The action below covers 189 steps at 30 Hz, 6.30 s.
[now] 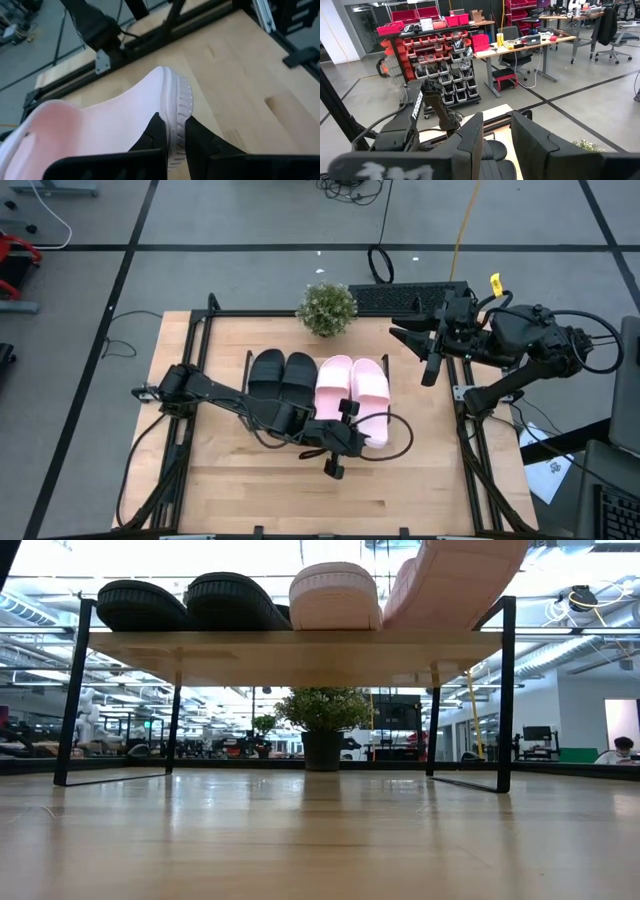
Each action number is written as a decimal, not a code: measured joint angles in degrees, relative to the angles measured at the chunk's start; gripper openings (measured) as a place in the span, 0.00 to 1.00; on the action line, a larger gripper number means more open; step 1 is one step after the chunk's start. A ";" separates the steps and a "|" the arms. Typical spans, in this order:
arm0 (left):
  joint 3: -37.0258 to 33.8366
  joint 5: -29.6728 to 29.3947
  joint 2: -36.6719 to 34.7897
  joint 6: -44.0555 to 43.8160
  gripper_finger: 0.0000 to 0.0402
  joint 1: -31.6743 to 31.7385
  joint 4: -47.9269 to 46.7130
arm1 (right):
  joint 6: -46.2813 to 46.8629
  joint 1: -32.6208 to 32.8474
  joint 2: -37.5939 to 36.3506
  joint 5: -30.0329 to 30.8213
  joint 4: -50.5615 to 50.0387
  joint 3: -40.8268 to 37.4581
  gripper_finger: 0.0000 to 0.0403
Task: Pick and place slides into the shelf
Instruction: Put the pink slide on the shelf
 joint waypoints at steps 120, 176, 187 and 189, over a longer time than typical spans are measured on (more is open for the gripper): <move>-11.33 -15.98 -4.42 -5.46 0.43 1.59 0.48 | 0.44 0.00 0.09 -0.16 1.31 -0.02 0.22; -11.35 -16.02 -4.59 -9.60 0.78 0.63 3.87 | 0.23 0.02 1.18 -0.16 1.31 -0.02 0.22; -11.35 -16.28 -4.59 -9.22 0.78 1.22 2.54 | 0.02 0.01 1.18 -0.15 1.33 -0.02 0.22; -11.35 -16.30 -4.59 -8.93 0.77 1.22 2.52 | 0.02 0.00 1.18 -0.08 1.33 -0.02 0.22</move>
